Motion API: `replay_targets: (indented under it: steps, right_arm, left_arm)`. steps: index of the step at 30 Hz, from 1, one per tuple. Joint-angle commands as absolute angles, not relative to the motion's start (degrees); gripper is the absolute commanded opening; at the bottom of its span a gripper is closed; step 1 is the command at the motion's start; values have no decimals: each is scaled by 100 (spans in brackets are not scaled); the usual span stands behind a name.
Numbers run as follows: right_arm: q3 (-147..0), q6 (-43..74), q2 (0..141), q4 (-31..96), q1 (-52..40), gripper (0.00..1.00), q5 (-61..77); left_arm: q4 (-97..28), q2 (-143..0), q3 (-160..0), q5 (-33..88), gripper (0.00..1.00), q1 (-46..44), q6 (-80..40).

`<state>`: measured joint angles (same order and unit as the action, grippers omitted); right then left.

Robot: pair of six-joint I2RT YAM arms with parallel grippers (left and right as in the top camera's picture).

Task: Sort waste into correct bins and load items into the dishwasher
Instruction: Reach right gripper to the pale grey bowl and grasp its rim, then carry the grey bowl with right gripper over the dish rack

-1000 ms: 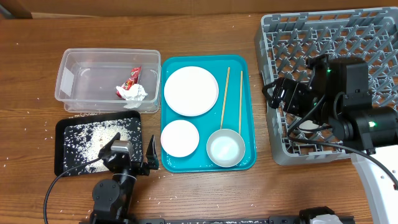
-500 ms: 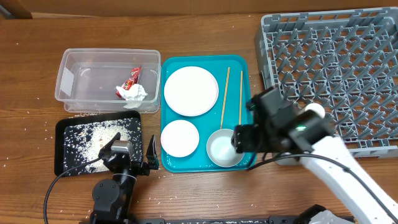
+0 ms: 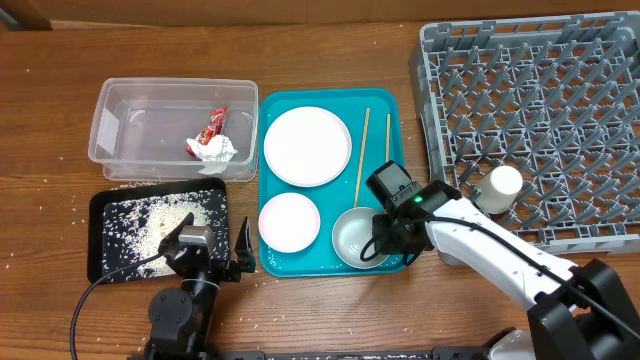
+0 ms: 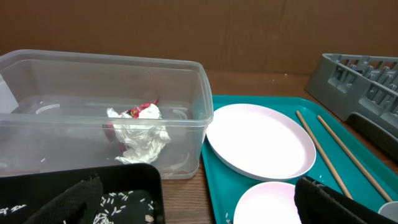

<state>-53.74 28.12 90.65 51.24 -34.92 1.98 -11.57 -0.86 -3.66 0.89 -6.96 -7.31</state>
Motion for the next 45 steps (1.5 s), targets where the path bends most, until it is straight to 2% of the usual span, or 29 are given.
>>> replay_targets:
  steps: [1, 2, 7, 13, 19, 23, 28, 36, 45]
  right_arm:
    - [-5376, 2880, 9035, 5133, -3481, 9, 106]
    - [-5404, 2880, 9021, 5192, -3468, 4, 89]
    - [-6016, 2880, 8659, 5892, -3361, 4, -454]
    - [-7424, 2873, 7996, 6648, -3356, 4, -2731]
    - [-8141, 2285, 7756, 6110, -3291, 4, -5354]
    - [-8138, 1734, 7883, 5419, -2888, 4, -6329]
    - [-8141, 1168, 8274, 4672, -2045, 4, -6552]
    - [-8138, 1170, 9312, 4521, -950, 4, -6552]
    - [-8138, 1175, 10252, 4685, -867, 4, -6445]
  left_arm:
    - [-1153, -25, -338, 132, 100, -639, -729]
    - [-1153, -25, -338, 132, 100, -639, -729]
    - [-1153, -25, -338, 132, 100, -639, -729]
    - [-1153, -25, -338, 132, 100, -639, -729]
    - [-1153, -25, -338, 132, 100, -639, -727]
    - [-1153, -25, -338, 132, 100, -639, -729]
    - [-1153, -25, -338, 132, 100, -639, -727]
    - [-1153, -25, -338, 132, 100, -639, -729]
    - [-1153, -25, -338, 132, 100, -639, -727]
